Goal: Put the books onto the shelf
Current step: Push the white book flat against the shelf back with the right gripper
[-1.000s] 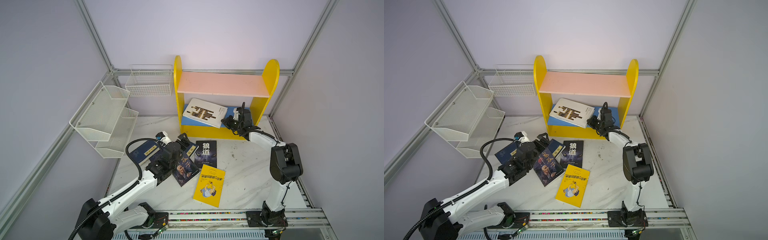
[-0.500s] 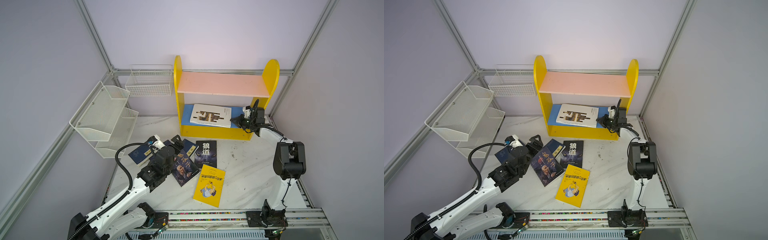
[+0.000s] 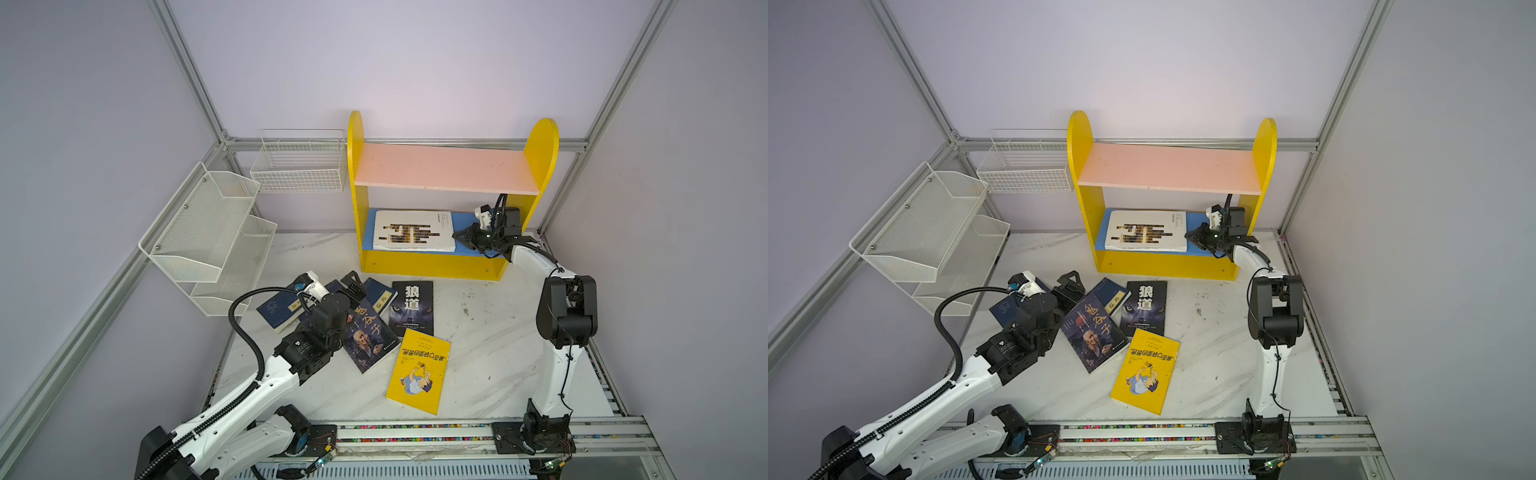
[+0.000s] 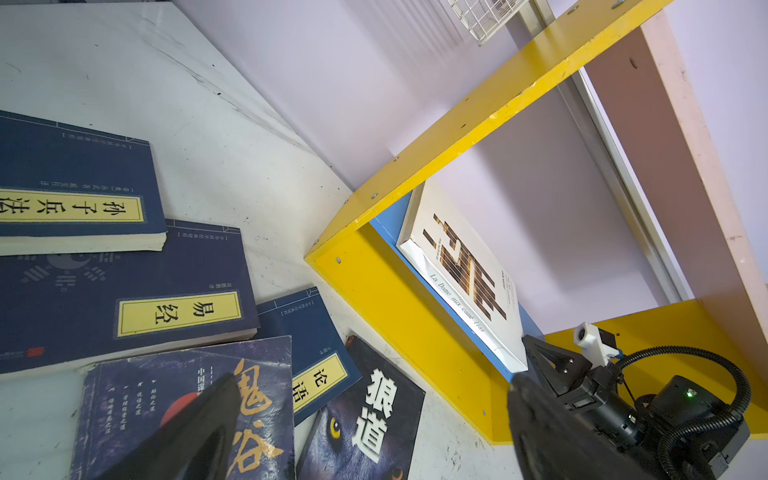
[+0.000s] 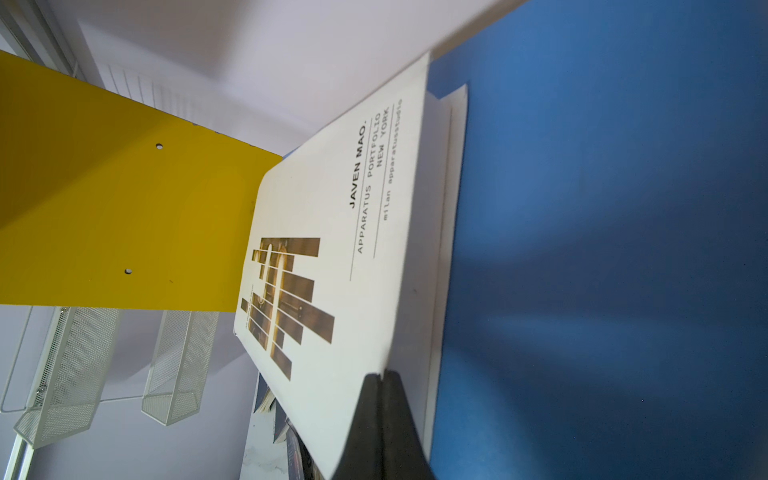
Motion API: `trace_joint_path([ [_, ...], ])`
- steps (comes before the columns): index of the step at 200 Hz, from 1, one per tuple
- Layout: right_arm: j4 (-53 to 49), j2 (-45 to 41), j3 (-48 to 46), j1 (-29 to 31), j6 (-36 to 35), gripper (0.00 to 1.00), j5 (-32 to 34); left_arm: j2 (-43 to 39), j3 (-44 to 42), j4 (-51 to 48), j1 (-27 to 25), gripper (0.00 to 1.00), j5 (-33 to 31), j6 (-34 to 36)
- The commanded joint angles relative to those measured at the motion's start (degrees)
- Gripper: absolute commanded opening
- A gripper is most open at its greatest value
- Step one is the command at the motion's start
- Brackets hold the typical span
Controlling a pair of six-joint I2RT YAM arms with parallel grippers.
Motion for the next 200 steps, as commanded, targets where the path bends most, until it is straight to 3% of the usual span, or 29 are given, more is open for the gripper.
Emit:
trace_joint_path([
  [1, -0.5, 0.6, 0.8, 2.2, 0.7, 0.0, 1.8, -1.5, -2.9, -0.1, -0.1, 0.99, -2.3, -0.4],
  [133, 2.9, 1.4, 0.9, 3.7, 5.1, 0.0, 5.7, -3.2, -5.4, -1.0, 0.0, 0.99, -2.1, -3.3],
  [200, 8.1, -4.4, -7.8, 4.1, 9.5, 0.0, 11.9, -3.2, -5.7, -1.1, -0.1, 0.99, -2.1, -3.9],
])
